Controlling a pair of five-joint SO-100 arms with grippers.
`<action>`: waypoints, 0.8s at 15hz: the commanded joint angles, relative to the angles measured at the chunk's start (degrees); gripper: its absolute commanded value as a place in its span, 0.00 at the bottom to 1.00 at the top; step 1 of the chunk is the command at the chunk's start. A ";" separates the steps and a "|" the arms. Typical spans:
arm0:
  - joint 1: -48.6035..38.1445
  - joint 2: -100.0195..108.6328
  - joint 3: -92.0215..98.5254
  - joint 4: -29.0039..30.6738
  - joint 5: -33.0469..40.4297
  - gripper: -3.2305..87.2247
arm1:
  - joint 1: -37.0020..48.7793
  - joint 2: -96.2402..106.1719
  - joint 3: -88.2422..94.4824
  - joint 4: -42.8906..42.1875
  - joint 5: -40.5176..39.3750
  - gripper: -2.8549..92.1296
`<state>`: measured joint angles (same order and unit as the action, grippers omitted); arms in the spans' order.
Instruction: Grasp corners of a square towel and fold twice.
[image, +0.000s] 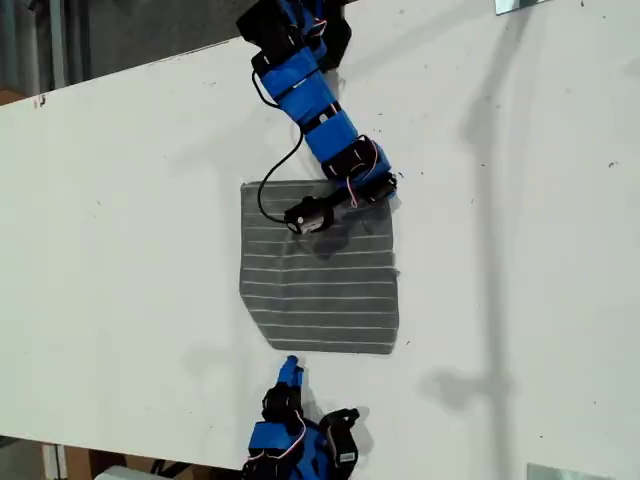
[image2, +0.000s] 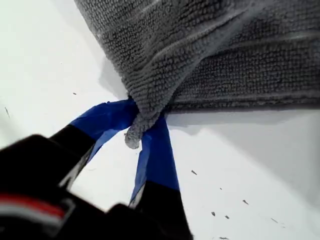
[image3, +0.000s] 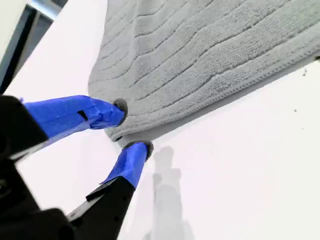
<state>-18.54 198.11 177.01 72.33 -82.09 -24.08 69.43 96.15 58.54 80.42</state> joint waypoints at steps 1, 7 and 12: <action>4.31 -5.98 -13.18 7.03 -1.32 0.16 | 0.53 -0.18 -0.44 -0.44 -0.18 0.03; 29.09 -76.38 -42.01 -14.24 -6.50 0.23 | 0.09 -0.44 -2.64 2.81 -0.97 0.03; 39.64 -80.33 -34.72 -37.27 -10.11 0.25 | -0.18 -0.88 -2.72 2.64 -1.05 0.03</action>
<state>19.16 117.42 142.56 37.44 -91.23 -23.82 68.73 94.31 60.73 79.98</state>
